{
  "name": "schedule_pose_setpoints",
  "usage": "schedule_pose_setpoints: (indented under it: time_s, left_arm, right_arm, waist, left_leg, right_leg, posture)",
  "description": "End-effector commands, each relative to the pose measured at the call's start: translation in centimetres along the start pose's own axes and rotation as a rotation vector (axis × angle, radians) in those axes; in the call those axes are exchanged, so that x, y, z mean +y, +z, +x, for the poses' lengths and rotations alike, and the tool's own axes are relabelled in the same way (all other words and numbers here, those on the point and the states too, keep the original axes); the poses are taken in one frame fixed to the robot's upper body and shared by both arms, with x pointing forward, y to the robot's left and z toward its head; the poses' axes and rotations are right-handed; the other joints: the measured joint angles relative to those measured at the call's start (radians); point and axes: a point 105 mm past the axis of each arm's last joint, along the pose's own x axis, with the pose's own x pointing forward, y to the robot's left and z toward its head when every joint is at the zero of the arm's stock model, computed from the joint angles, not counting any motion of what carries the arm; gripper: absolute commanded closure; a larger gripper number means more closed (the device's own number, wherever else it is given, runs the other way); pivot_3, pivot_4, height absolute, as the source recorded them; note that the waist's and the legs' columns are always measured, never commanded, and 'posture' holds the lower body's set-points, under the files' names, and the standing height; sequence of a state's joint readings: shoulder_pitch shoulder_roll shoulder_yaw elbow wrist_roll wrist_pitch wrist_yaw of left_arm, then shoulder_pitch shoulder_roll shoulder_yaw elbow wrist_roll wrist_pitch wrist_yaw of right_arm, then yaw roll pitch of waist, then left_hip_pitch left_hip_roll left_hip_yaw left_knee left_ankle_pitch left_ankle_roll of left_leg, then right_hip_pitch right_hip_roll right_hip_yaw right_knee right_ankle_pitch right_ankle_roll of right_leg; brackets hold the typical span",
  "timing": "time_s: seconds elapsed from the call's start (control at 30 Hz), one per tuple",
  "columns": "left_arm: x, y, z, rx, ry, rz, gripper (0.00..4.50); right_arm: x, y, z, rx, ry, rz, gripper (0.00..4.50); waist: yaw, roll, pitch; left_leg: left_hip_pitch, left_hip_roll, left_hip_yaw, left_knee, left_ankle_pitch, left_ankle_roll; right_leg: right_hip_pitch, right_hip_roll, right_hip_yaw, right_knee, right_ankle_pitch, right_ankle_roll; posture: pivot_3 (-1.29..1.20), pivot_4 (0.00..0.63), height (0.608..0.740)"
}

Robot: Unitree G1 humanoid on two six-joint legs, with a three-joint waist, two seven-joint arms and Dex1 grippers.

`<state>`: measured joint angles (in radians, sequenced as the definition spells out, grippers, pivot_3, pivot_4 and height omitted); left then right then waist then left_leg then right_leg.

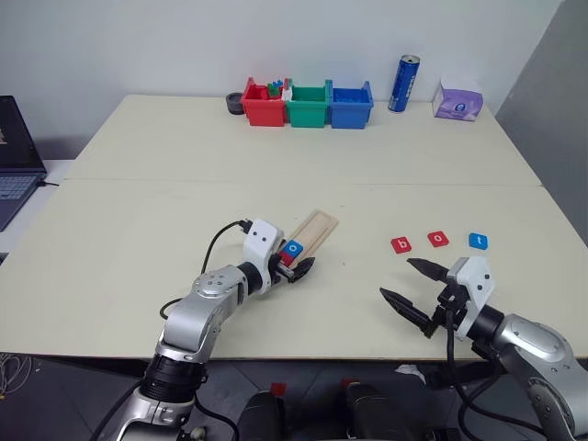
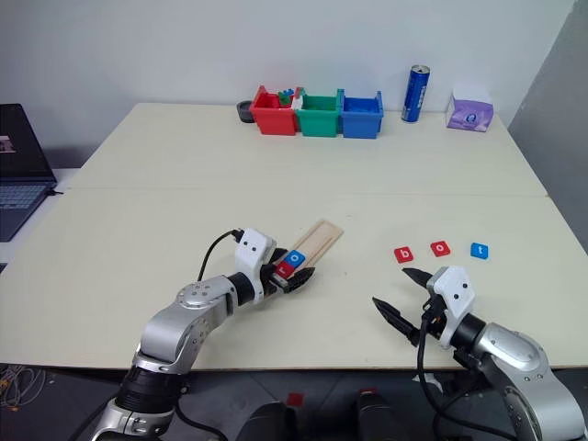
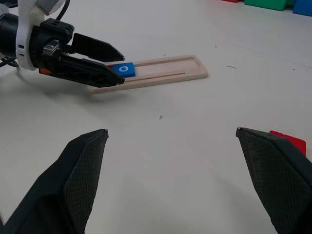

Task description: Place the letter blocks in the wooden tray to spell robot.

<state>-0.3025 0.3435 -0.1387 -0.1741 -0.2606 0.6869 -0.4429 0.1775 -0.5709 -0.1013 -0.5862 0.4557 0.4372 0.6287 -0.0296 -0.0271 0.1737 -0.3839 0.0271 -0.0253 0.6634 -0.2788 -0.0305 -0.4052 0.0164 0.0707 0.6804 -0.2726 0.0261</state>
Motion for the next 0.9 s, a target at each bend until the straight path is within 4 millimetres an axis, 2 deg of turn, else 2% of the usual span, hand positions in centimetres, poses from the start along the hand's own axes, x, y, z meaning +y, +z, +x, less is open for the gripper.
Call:
schedule_pose_setpoints:
  time_s: [0.03,0.23,0.53,0.9]
  left_arm:
    - [-0.2,1.3,-0.1,-0.035,0.019,0.028,0.00]
    - [-0.5,0.7,0.0,0.007,0.024,0.017,0.00]
    - [0.4,-0.4,0.2,0.106,0.051,0.011,0.00]
    - [-0.1,-1.7,-0.1,0.215,-0.007,0.012,0.00]
  right_arm:
    - [0.2,1.5,-0.4,-0.043,0.001,-0.043,0.03]
    - [0.6,1.5,-0.4,-0.045,0.005,-0.039,0.03]
    - [1.6,1.4,-0.3,-0.042,0.028,-0.035,0.03]
    - [2.1,1.6,-0.3,-0.042,0.047,-0.033,0.03]
  waist:
    - [0.000,0.000,0.000]
    - [0.000,0.000,0.000]
    - [0.001,0.000,0.000]
    - [0.000,0.000,0.000]
  left_leg:
    - [0.000,0.000,0.000,0.000,0.000,0.000]
    - [0.000,0.000,0.000,0.000,0.000,0.000]
    - [0.000,0.000,0.000,0.000,0.000,0.000]
    - [0.001,0.000,0.000,0.000,0.000,0.000]
  right_leg:
    - [0.000,0.000,0.000,0.000,0.000,0.000]
    - [0.000,0.000,0.000,0.000,0.000,0.000]
    - [0.000,0.000,0.000,0.000,0.000,0.000]
    - [0.001,0.000,0.000,0.000,0.000,0.000]
  posture:
    - [0.00,0.150,0.740]
    - [0.00,0.150,0.740]
    - [0.00,0.150,0.740]
    - [0.00,0.150,0.740]
